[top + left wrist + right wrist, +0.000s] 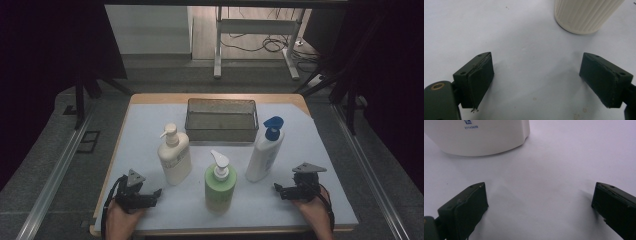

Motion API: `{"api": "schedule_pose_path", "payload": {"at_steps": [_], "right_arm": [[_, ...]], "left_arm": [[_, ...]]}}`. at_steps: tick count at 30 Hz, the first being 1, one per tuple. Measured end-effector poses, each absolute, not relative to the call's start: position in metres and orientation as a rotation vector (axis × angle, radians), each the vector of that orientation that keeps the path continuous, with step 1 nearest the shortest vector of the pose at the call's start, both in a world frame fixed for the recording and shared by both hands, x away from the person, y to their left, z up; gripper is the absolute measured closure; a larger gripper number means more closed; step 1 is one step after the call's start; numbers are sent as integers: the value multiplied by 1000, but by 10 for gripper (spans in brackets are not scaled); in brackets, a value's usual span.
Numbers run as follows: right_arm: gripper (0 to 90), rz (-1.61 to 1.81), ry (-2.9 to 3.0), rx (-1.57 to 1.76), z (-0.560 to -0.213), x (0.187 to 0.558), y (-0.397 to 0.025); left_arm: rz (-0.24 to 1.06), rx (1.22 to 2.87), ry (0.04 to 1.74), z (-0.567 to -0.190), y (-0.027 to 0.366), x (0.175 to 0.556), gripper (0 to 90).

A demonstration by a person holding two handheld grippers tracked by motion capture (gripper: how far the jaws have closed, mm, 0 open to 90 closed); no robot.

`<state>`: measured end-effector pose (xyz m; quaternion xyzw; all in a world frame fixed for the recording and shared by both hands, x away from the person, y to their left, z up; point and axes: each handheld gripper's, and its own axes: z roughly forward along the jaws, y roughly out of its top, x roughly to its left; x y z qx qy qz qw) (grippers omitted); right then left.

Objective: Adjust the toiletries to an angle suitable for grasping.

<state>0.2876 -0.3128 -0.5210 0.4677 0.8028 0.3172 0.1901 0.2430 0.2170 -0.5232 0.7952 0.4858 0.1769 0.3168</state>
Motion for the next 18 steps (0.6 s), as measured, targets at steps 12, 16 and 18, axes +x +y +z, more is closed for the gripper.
{"api": "schedule_pose_path", "payload": {"at_steps": [12, 16, 18], "right_arm": [[0, 892, 2257, 1314, -521, 288, -313], [0, 890, 2258, 1315, -521, 288, -313], [7, 888, 2256, 1319, -520, 287, -312]], "left_arm": [[464, 2093, 1279, -523, 217, 243, 121], [464, 2093, 1279, -523, 217, 243, 121], [464, 2093, 1279, -523, 217, 243, 121]]}}
